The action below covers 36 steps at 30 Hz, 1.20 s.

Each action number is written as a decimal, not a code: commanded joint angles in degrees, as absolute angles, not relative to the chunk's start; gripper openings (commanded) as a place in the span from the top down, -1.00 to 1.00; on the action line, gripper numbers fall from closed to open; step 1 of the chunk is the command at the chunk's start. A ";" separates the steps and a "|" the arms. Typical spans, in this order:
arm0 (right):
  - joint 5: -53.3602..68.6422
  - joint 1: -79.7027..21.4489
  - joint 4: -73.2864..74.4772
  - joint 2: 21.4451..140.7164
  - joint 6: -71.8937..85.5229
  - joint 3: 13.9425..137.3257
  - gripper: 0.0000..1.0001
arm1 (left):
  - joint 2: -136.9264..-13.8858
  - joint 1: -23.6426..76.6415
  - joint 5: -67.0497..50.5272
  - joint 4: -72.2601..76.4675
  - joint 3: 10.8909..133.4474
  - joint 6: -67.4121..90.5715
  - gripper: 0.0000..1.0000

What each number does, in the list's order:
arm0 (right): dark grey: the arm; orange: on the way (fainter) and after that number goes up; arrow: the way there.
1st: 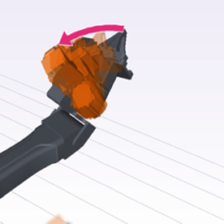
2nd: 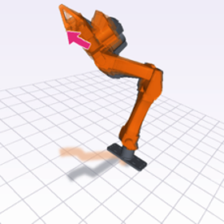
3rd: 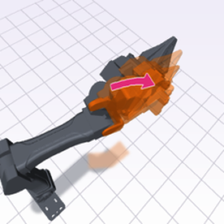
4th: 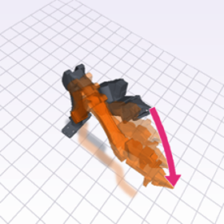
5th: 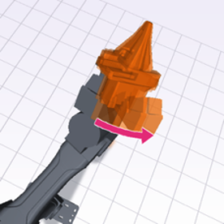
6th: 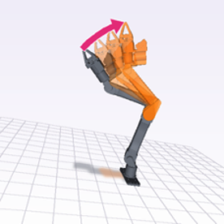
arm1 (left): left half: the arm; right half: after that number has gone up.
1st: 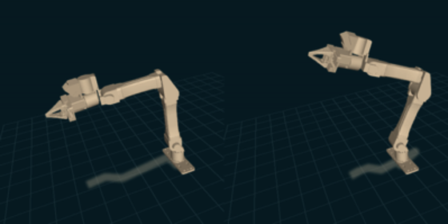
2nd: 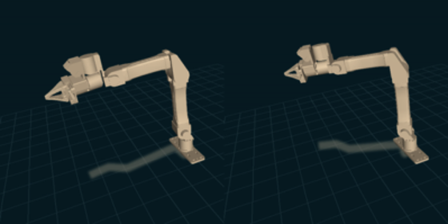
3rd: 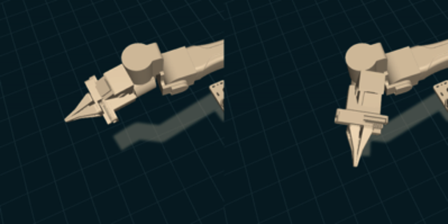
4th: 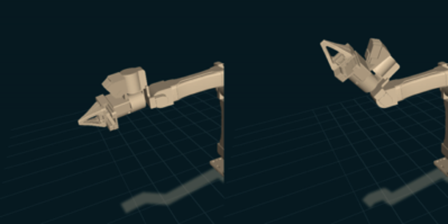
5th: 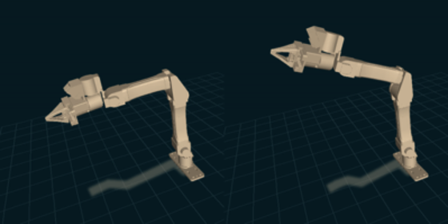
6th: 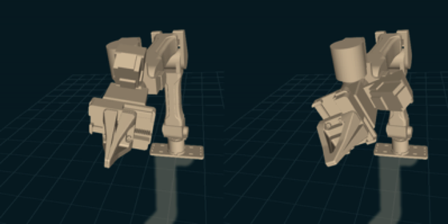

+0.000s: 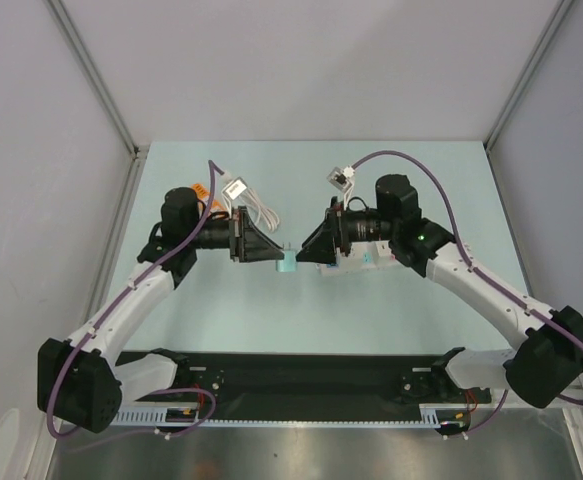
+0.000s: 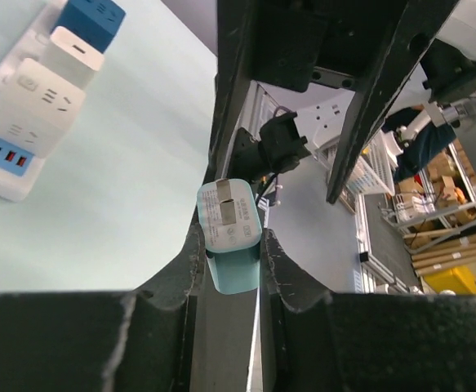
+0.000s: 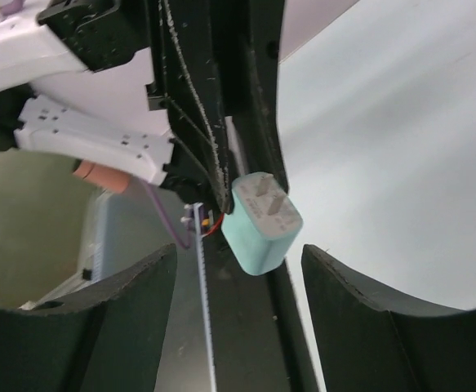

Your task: Insert the plug

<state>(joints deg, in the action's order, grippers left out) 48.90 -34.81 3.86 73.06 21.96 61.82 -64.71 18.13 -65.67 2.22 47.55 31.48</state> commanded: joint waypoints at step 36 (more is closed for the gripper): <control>38.25 -33.66 -42.68 70.66 58.69 47.56 1.00 | -58.90 20.48 -48.98 9.89 54.86 42.43 -0.46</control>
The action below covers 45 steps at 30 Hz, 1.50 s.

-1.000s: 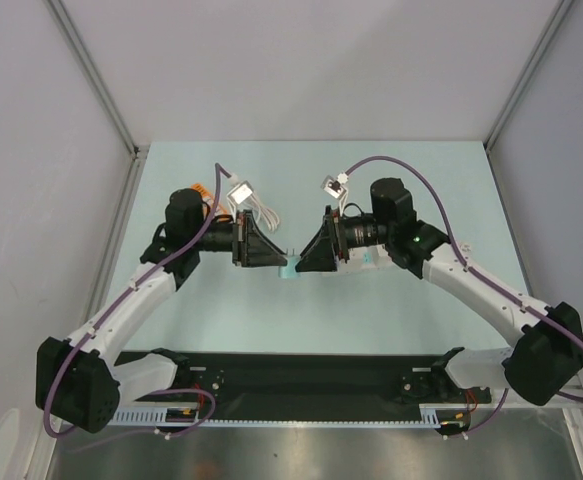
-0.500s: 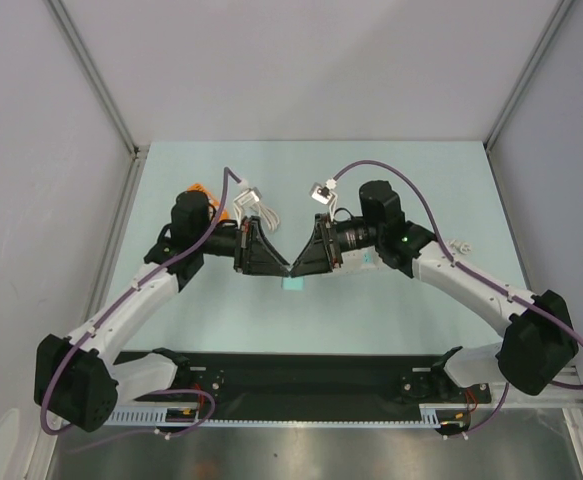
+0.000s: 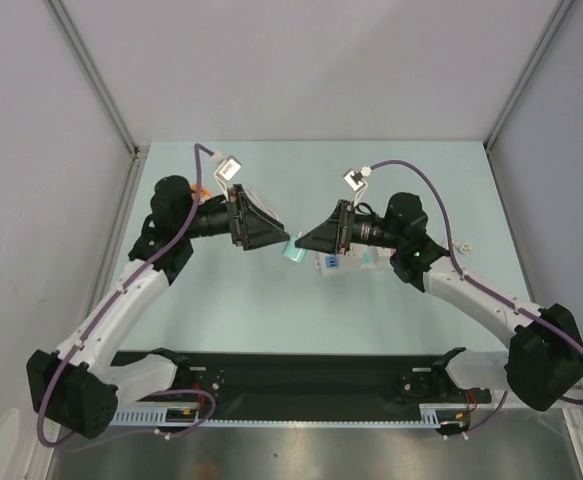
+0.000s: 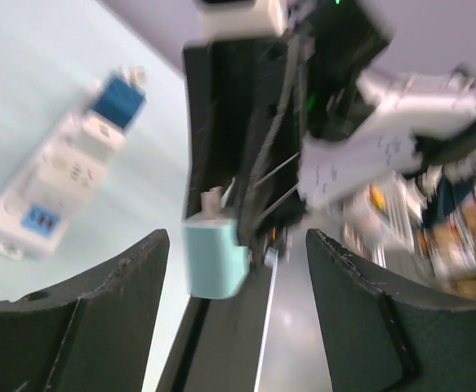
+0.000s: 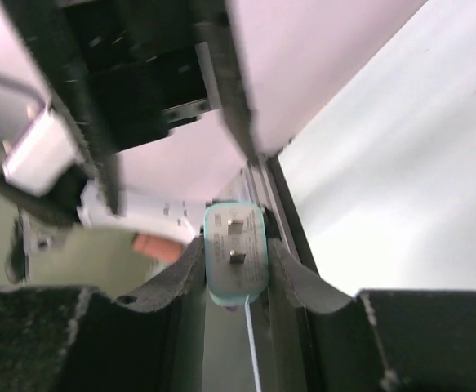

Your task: Insert the plug

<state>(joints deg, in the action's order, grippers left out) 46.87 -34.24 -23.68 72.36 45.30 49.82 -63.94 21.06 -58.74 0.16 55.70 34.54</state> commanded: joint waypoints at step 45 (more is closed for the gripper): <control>12.75 -41.84 -58.38 71.46 64.51 39.12 -0.42 | -57.47 23.56 -22.80 -5.64 51.22 48.19 0.99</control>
